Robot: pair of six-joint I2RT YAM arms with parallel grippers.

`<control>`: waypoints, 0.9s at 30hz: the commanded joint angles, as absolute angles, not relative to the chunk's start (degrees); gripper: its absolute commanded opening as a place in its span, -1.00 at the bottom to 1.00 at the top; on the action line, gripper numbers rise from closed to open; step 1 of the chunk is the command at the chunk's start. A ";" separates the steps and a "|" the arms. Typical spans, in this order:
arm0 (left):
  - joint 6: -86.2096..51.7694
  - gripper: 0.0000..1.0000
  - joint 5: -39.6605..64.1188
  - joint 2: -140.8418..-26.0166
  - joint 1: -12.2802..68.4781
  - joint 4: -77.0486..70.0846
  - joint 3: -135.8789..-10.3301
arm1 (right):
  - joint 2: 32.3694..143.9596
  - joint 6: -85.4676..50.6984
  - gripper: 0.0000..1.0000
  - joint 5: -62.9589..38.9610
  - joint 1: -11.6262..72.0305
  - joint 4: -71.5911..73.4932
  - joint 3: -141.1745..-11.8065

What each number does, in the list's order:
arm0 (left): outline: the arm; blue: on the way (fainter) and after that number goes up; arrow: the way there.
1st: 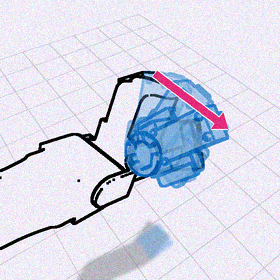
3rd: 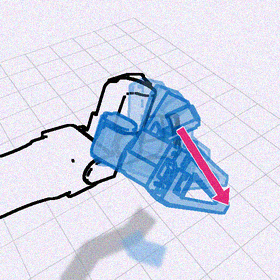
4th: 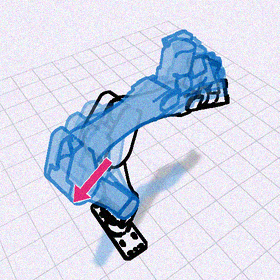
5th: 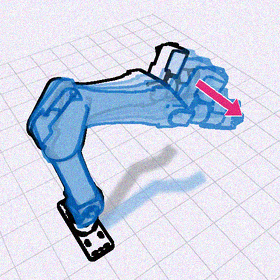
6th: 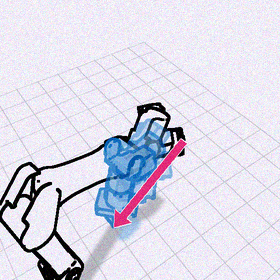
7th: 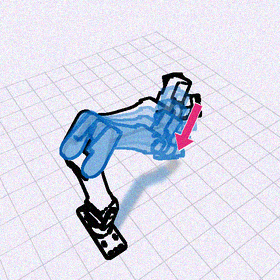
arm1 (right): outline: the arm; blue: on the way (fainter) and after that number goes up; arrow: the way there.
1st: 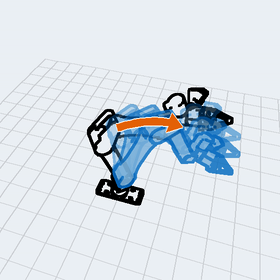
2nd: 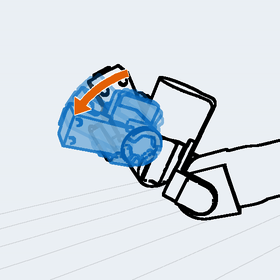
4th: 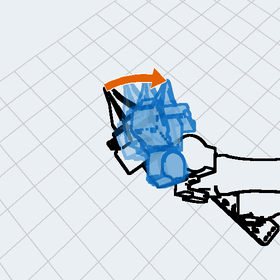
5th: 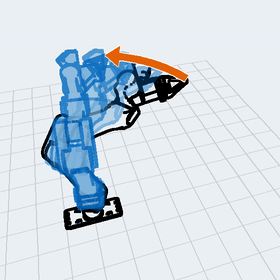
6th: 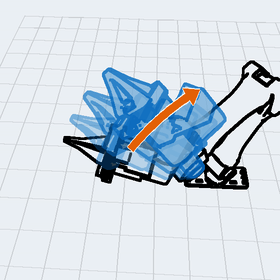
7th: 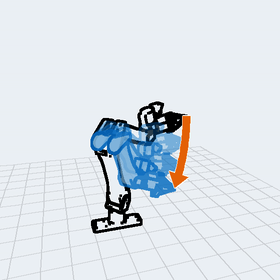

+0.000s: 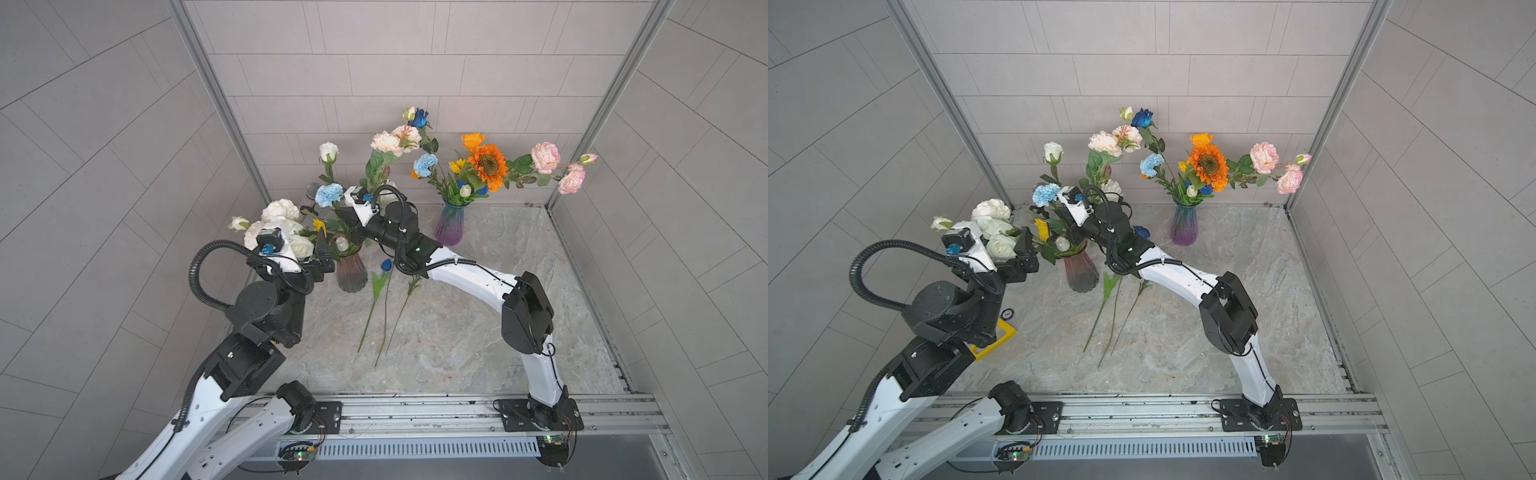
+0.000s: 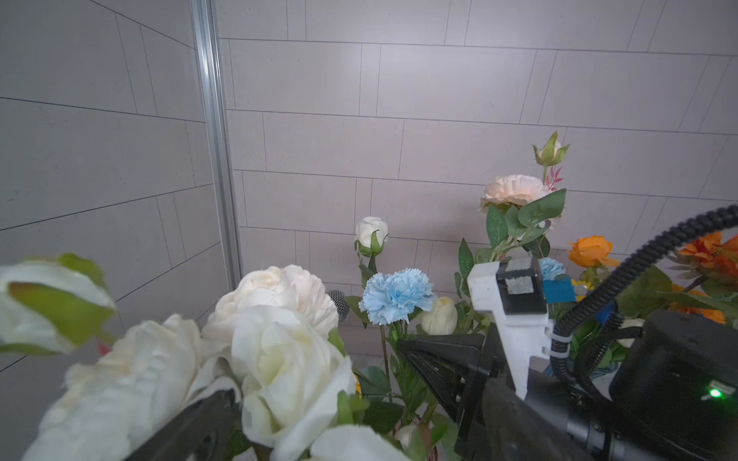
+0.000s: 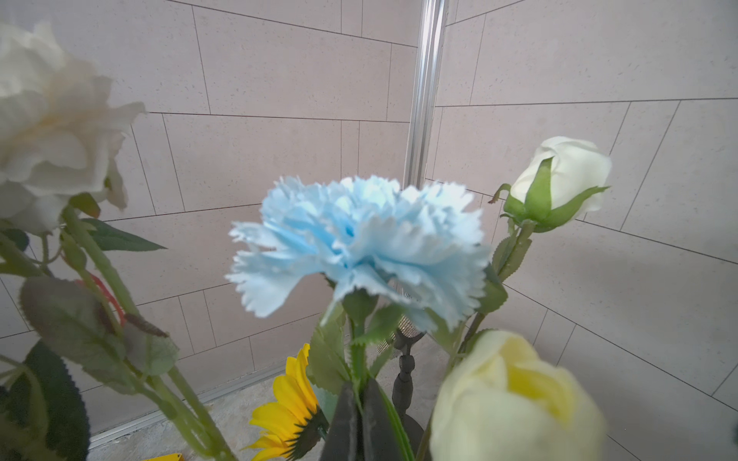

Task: Pick out blue flowers from the vase
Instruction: Pick up the flower from the vase.

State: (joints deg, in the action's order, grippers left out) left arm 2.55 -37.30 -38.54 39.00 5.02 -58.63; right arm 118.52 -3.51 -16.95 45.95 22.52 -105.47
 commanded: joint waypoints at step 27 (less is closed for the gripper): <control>24.21 1.00 -75.73 -23.62 38.85 -26.55 -49.24 | 118.68 -6.39 -0.98 -20.82 43.73 24.26 -104.49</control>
State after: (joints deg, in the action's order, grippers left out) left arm 18.70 -70.22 -25.08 39.00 -17.19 -49.23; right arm 119.61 -5.87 -19.59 43.92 22.87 -104.62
